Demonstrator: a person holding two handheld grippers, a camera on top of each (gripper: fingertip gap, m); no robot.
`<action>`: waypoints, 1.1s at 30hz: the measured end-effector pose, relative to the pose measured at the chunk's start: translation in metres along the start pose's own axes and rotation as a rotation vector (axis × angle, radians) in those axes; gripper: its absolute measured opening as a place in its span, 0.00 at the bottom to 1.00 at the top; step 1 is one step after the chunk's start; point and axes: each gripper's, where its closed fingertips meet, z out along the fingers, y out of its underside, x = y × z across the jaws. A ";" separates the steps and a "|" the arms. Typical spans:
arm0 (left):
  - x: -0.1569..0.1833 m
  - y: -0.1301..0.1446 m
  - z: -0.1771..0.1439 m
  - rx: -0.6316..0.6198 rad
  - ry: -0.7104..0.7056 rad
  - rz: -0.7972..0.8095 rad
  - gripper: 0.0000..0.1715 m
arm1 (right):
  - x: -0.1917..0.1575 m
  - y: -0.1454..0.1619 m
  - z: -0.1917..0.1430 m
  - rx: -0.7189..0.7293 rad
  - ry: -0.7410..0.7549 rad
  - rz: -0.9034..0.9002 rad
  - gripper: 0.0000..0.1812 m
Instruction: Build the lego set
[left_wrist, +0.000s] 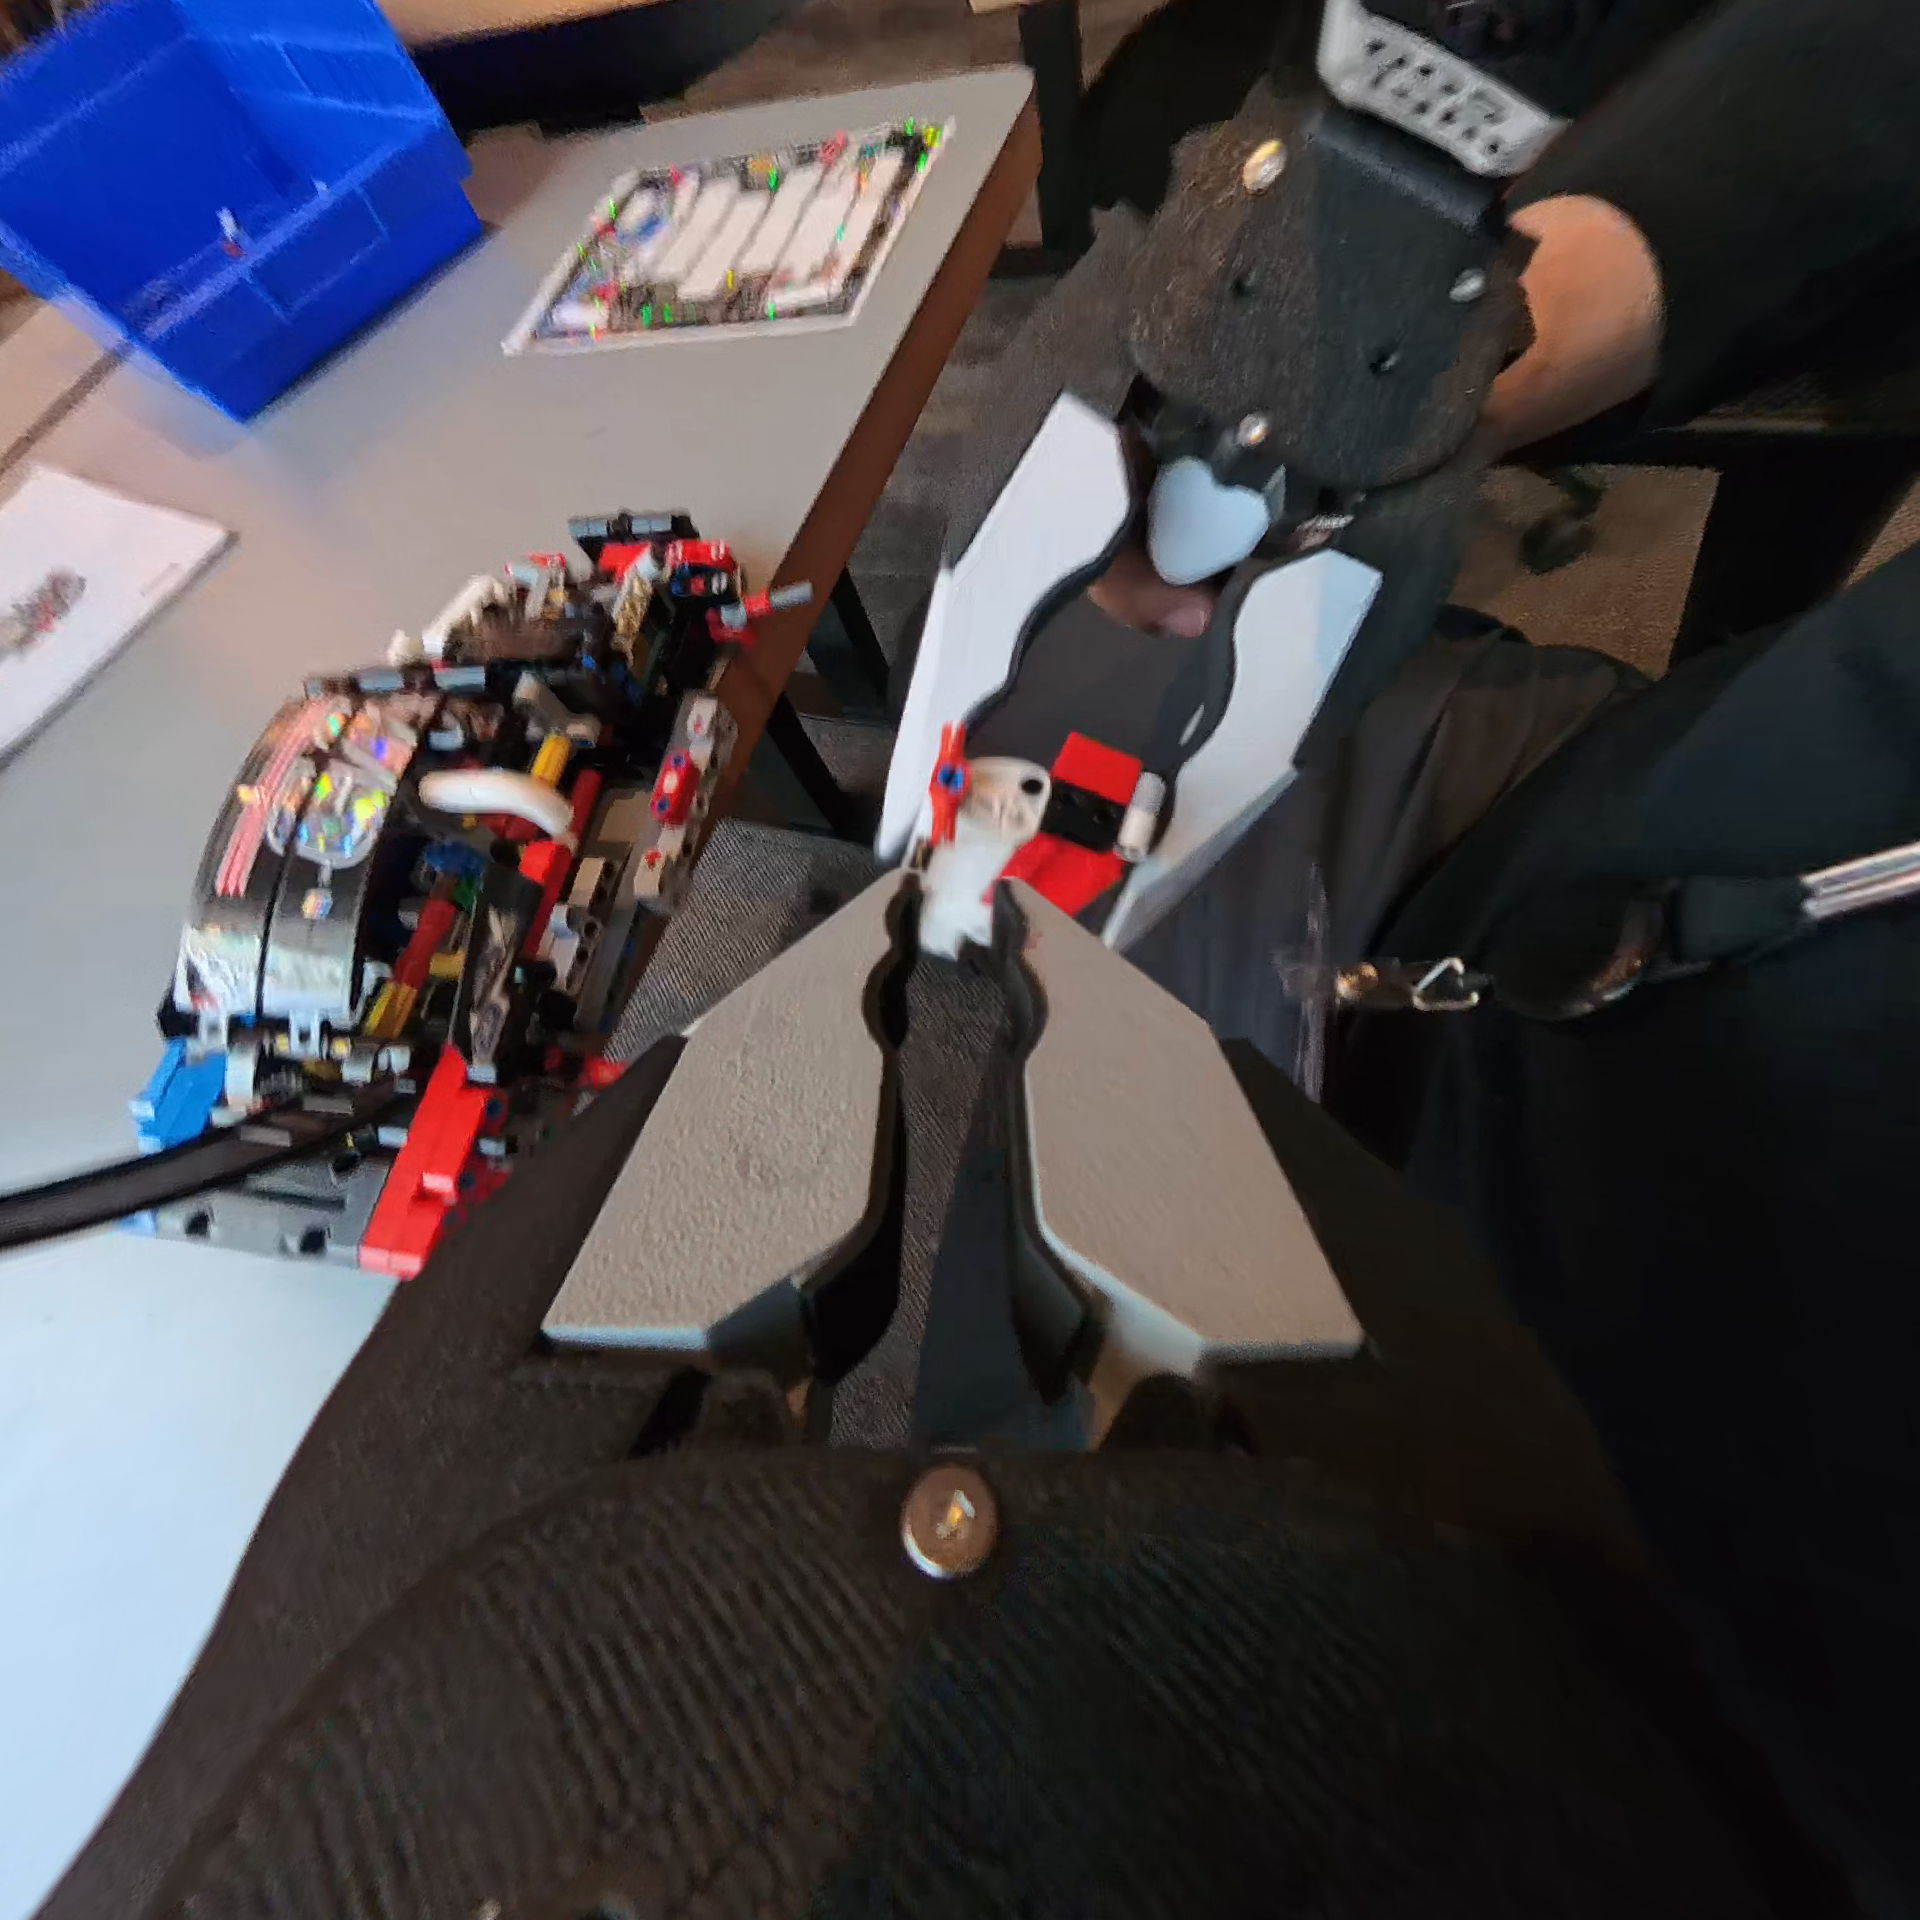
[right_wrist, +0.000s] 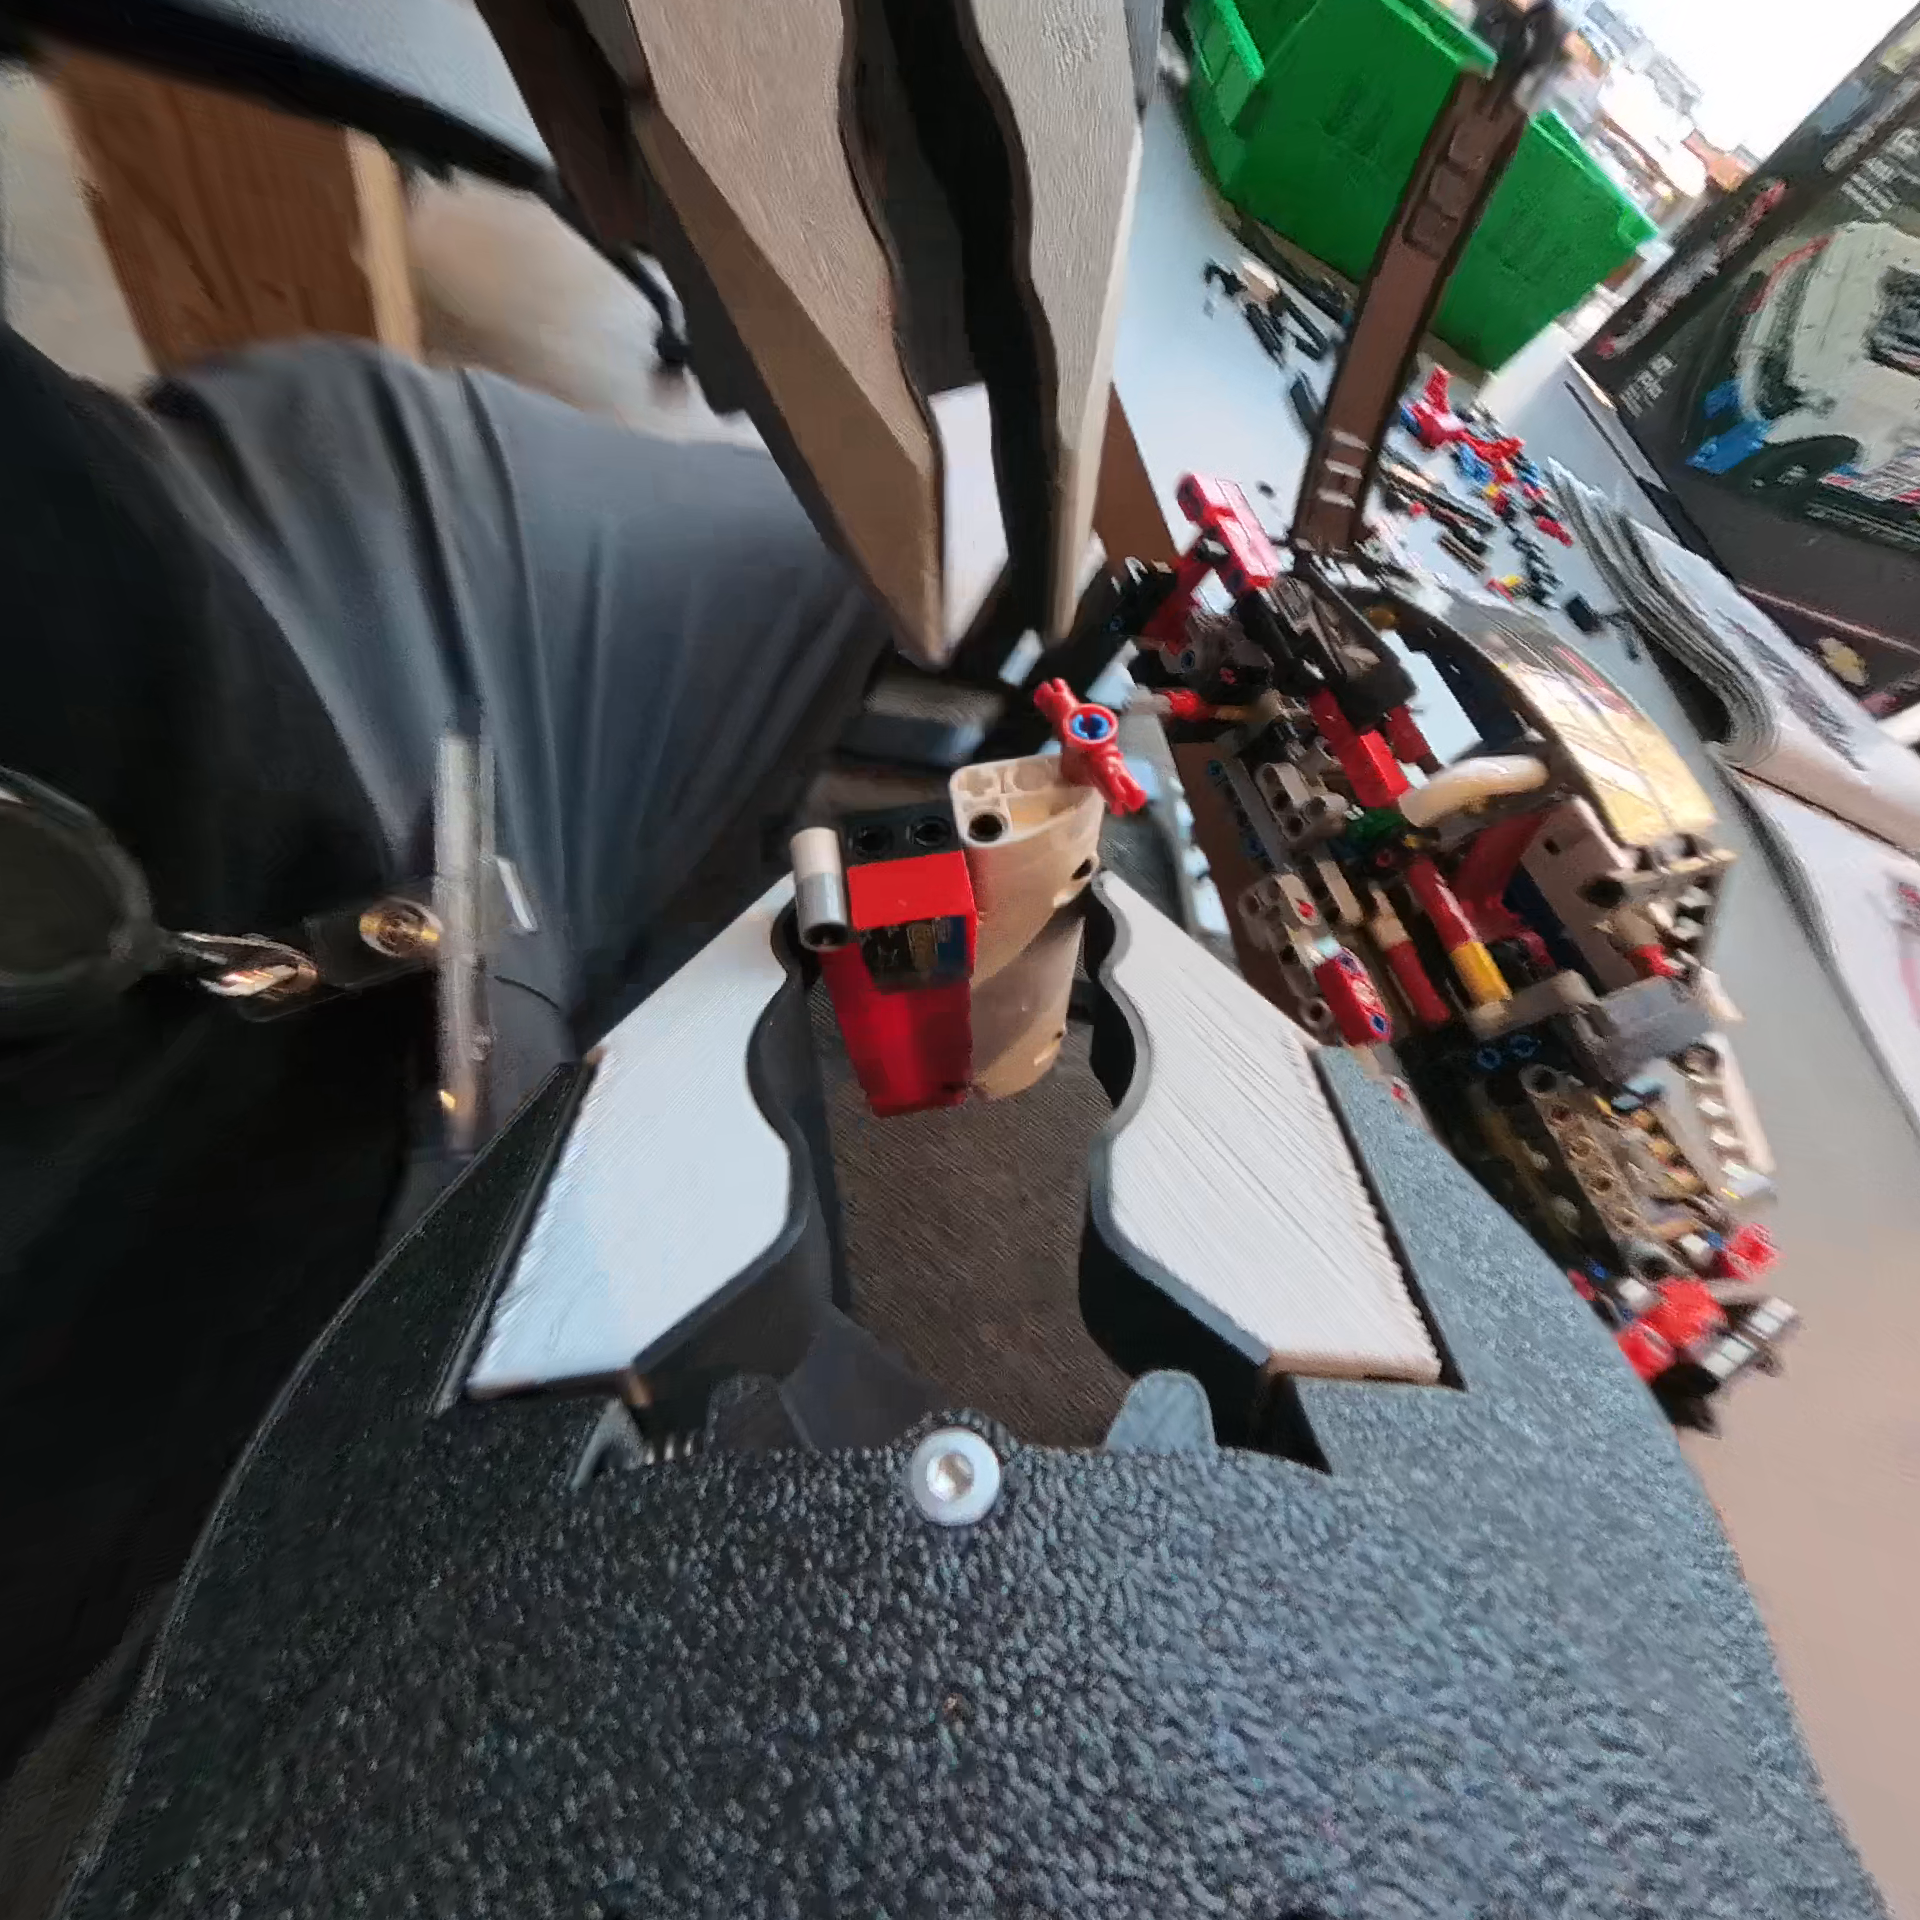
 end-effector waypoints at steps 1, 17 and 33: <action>-0.003 0.008 -0.002 -0.032 0.007 -0.052 0.11 | 0.004 0.006 0.000 -0.043 0.036 -0.027 0.28; 0.013 0.006 0.015 0.134 0.044 -0.634 0.28 | 0.031 0.000 -0.001 -0.589 0.382 -0.556 0.26; 0.025 0.000 -0.007 0.172 0.433 -0.330 0.15 | 0.011 -0.037 -0.010 -0.315 0.385 -0.565 0.27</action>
